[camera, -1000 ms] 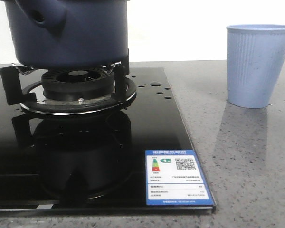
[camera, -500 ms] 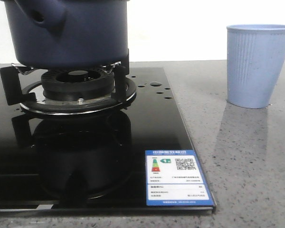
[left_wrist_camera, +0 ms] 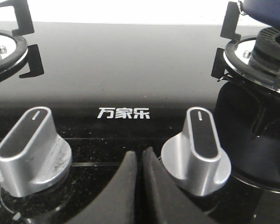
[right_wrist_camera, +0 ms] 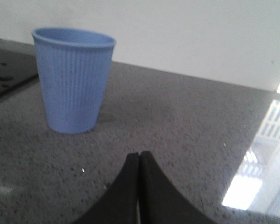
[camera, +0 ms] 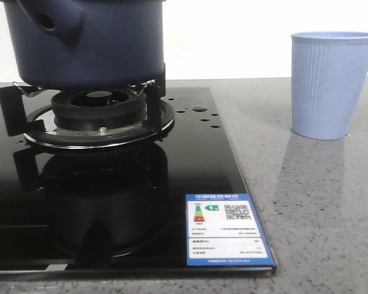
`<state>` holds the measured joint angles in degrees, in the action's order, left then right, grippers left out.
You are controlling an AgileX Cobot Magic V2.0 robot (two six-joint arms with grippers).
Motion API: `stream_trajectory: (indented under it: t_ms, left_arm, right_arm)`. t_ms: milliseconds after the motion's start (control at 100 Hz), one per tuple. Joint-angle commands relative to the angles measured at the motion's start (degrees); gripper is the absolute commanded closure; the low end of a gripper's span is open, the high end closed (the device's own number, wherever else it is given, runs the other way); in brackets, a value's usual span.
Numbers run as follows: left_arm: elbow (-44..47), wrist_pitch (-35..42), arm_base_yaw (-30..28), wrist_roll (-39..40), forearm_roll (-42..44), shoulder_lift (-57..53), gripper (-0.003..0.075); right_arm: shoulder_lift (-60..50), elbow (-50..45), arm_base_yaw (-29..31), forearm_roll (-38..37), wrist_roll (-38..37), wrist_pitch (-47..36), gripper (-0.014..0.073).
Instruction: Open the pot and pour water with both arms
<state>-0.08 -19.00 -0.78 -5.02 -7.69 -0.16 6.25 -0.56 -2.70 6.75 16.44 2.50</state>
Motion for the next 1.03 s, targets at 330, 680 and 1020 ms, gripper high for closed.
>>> stream_trajectory:
  t_ms: [330, 680, 1020]
  left_arm:
    - [1.9, 2.63, -0.15, 0.56, -0.86, -1.45, 0.074]
    - [1.9, 2.63, -0.15, 0.56, -0.86, -1.45, 0.074]
    - [1.9, 2.63, -0.15, 0.56, -0.86, -1.45, 0.074]
  right_arm:
    - [-7.79, -0.71, 10.22, 2.75, -0.96, 14.98, 0.0664]
    - [-7.79, -0.71, 10.25, 2.75, -0.96, 15.08, 0.0664]
    - [-7.79, -0.71, 10.34, 2.75, -0.96, 15.08, 0.0664]
